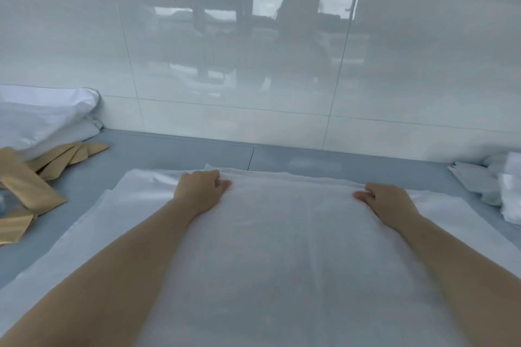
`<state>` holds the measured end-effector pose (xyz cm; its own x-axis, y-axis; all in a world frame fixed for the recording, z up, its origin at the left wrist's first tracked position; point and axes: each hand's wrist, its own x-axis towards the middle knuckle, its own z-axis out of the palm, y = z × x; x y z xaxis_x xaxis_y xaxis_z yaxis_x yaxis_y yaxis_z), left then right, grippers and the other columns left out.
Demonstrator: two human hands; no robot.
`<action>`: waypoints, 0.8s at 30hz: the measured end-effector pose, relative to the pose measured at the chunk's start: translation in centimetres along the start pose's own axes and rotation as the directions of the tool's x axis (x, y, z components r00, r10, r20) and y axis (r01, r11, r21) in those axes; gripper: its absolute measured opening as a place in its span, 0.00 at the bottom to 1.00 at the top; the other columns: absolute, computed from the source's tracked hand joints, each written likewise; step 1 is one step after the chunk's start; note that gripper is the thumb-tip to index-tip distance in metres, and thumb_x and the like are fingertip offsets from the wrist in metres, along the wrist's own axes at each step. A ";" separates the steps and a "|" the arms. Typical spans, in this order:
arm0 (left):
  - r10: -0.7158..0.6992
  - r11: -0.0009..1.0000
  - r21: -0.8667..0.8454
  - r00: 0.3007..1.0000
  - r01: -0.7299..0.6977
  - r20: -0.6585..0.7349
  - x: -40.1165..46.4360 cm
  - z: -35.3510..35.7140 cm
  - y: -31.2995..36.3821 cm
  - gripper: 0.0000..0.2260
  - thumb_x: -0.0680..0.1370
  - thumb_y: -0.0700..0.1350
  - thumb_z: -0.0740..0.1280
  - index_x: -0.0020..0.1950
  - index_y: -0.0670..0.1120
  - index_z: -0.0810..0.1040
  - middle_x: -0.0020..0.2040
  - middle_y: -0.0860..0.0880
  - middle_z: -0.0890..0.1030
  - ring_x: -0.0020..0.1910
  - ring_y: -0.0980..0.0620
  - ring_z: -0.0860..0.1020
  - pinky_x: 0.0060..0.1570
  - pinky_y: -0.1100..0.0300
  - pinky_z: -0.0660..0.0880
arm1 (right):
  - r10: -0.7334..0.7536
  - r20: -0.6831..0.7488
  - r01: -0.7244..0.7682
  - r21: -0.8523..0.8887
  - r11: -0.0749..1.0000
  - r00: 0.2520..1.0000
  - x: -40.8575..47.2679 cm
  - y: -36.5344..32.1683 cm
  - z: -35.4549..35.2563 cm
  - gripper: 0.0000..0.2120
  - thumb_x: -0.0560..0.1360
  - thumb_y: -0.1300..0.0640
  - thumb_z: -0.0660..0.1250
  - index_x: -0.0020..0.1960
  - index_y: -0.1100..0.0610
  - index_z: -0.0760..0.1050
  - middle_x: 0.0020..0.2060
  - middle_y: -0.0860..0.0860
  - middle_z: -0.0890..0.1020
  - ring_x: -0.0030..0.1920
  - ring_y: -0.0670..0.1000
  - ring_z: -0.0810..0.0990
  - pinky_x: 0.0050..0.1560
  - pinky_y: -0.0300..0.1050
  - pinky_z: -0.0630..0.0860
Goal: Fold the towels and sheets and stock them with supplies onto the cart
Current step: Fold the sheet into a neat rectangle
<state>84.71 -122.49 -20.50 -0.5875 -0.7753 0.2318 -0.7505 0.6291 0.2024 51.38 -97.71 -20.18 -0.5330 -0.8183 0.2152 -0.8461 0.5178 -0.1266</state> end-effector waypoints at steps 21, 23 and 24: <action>0.020 0.998 0.059 0.976 -0.007 -0.216 5.9 -3.9 1.4 0.12 0.81 0.51 0.57 0.41 0.50 0.72 0.42 0.49 0.81 0.43 0.45 0.75 0.47 0.56 0.58 | -0.051 -0.192 0.005 -0.229 0.973 0.980 5.3 -0.9 -4.6 0.18 0.81 0.46 0.54 0.40 0.56 0.71 0.43 0.59 0.82 0.48 0.60 0.80 0.49 0.51 0.69; 0.015 0.997 0.082 0.992 -0.005 -0.123 6.1 -0.3 0.8 0.12 0.82 0.51 0.56 0.41 0.51 0.71 0.44 0.49 0.82 0.49 0.46 0.77 0.48 0.55 0.58 | 0.014 -0.057 -0.025 -0.200 0.980 0.998 5.4 -0.1 -0.7 0.18 0.82 0.46 0.54 0.42 0.55 0.72 0.48 0.58 0.83 0.51 0.59 0.80 0.52 0.49 0.72; 0.017 0.998 0.065 0.994 -0.010 -0.108 6.1 1.0 0.4 0.12 0.82 0.51 0.56 0.41 0.51 0.71 0.45 0.49 0.82 0.50 0.46 0.77 0.48 0.55 0.58 | 0.029 -0.017 -0.031 -0.154 0.988 0.999 5.3 0.4 0.5 0.18 0.82 0.46 0.54 0.39 0.54 0.70 0.48 0.58 0.82 0.51 0.58 0.79 0.52 0.49 0.73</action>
<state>80.53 -127.01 -19.94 -0.5644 -0.7539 0.3363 -0.7626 0.6321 0.1375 48.22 -101.97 -19.53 -0.5568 -0.7988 0.2278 -0.8180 0.5750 0.0172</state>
